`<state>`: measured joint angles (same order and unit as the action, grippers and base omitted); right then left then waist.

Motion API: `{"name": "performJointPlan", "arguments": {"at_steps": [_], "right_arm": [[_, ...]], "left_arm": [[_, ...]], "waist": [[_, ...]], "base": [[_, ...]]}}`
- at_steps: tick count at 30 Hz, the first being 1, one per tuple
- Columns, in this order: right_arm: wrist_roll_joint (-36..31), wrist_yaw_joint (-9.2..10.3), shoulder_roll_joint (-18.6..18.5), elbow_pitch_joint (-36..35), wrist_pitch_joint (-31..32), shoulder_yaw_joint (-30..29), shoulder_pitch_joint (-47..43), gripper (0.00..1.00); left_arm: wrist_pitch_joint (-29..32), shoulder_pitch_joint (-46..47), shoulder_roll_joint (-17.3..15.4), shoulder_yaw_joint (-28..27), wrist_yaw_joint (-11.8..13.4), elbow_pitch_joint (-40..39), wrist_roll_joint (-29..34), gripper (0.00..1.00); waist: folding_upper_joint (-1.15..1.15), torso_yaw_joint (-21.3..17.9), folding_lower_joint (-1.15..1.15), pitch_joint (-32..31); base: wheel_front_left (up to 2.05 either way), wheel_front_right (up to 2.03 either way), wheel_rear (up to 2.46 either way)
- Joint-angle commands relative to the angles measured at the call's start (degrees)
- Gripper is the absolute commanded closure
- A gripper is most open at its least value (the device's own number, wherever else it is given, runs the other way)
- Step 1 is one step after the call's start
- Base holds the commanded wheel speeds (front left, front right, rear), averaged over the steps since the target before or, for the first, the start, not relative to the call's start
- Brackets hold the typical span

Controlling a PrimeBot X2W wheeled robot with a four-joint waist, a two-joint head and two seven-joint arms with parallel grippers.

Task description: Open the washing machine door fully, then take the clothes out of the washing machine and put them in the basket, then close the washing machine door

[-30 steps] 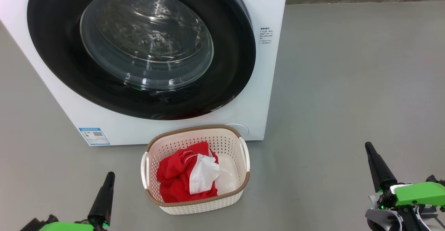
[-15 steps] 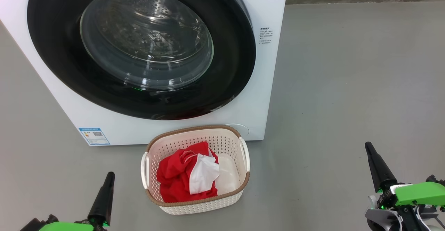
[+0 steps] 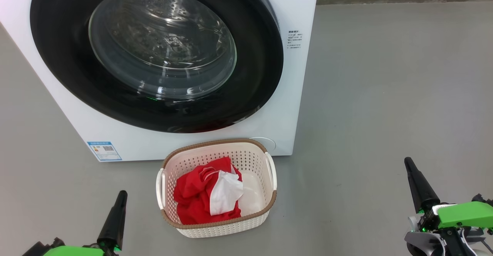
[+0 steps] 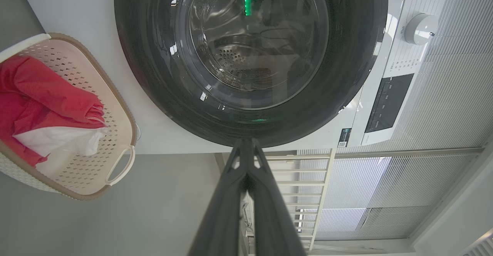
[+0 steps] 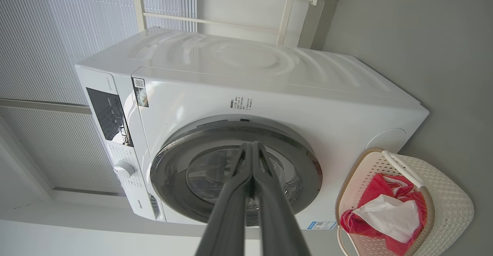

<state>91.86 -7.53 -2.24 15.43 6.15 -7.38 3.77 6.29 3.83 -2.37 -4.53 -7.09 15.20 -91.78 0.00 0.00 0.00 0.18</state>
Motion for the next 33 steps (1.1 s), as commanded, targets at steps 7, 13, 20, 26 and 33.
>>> {"name": "performJointPlan", "arguments": {"at_steps": [7, 13, 20, 26, 33], "right_arm": [[0.3, 0.04, -0.6, -1.4, 0.3, 0.9, 2.4, 1.00], [0.3, 0.04, -0.6, -1.4, 0.3, 0.9, 2.4, 1.00], [0.3, 0.04, -0.6, -1.4, 0.3, 0.9, 2.4, 1.00], [0.3, 0.04, -0.6, -1.4, 0.3, 0.9, 2.4, 1.00], [0.3, 0.04, -0.6, -1.4, 0.3, 0.9, 2.4, 1.00]], "left_arm": [[0.2, 2.4, -0.5, -2.0, -0.4, -1.2, -0.4, 1.00], [0.2, 2.4, -0.5, -2.0, -0.4, -1.2, -0.4, 1.00], [0.2, 2.4, -0.5, -2.0, -0.4, -1.2, -0.4, 1.00], [0.2, 2.4, -0.5, -2.0, -0.4, -1.2, -0.4, 1.00], [0.2, 2.4, -0.5, -2.0, -0.4, -1.2, -0.4, 1.00]], "waist": [[0.00, 0.0, 0.00, 0.0], [0.00, 0.0, 0.00, 0.0], [0.00, 0.0, 0.00, 0.0], [0.00, 0.0, 0.00, 0.0], [0.00, 0.0, 0.00, 0.0]], "base": [[0.00, 0.00, 0.00], [0.00, 0.00, 0.00], [0.00, 0.00, 0.00], [0.00, 0.00, 0.00], [0.00, 0.00, 0.00]]}}
